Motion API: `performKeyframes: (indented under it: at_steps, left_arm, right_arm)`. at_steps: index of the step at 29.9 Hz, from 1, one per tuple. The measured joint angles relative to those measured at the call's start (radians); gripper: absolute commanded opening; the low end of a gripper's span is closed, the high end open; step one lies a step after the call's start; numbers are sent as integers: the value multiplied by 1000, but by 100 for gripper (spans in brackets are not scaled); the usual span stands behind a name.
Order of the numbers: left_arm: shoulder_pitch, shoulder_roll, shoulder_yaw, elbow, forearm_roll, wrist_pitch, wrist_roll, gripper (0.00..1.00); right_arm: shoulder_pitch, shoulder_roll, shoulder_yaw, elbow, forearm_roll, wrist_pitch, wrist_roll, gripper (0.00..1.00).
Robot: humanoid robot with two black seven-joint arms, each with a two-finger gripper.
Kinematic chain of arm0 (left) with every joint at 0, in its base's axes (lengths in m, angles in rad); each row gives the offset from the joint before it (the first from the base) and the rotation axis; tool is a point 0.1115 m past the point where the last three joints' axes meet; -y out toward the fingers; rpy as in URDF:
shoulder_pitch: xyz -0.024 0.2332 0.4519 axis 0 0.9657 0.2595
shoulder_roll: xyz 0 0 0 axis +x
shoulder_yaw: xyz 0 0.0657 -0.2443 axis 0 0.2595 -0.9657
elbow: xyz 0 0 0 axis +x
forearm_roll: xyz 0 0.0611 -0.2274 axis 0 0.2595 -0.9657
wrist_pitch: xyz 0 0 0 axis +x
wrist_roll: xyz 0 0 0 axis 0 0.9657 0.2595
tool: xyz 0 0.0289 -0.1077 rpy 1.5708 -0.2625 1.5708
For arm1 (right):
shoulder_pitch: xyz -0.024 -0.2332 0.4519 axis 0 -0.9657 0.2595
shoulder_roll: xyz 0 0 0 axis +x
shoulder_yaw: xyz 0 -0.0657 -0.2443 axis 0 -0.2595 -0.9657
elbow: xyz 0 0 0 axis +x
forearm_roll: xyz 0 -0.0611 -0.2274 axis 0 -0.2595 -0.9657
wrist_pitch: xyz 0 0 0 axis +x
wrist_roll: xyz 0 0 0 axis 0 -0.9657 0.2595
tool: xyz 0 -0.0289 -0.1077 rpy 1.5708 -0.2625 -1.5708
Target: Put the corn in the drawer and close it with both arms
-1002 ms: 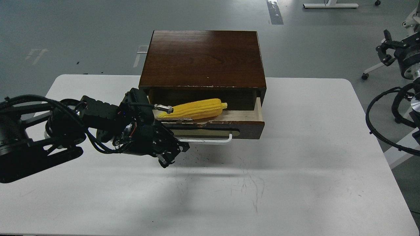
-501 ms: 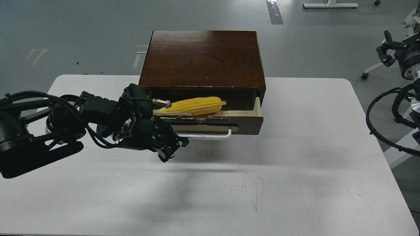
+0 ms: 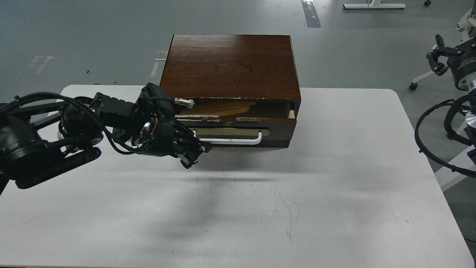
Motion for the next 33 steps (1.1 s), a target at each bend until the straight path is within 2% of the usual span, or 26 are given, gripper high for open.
performKeyframes:
  at_steps: [16, 33]
  left_arm:
    - [-29, -53, 1, 131, -8, 0, -2, 0]
    - [-33, -89, -5, 165, -15, 0, 1, 0]
  right_arm:
    - [0, 0, -4, 0, 0, 0, 0, 100]
    - [2, -1, -6, 0, -1, 1, 0, 100]
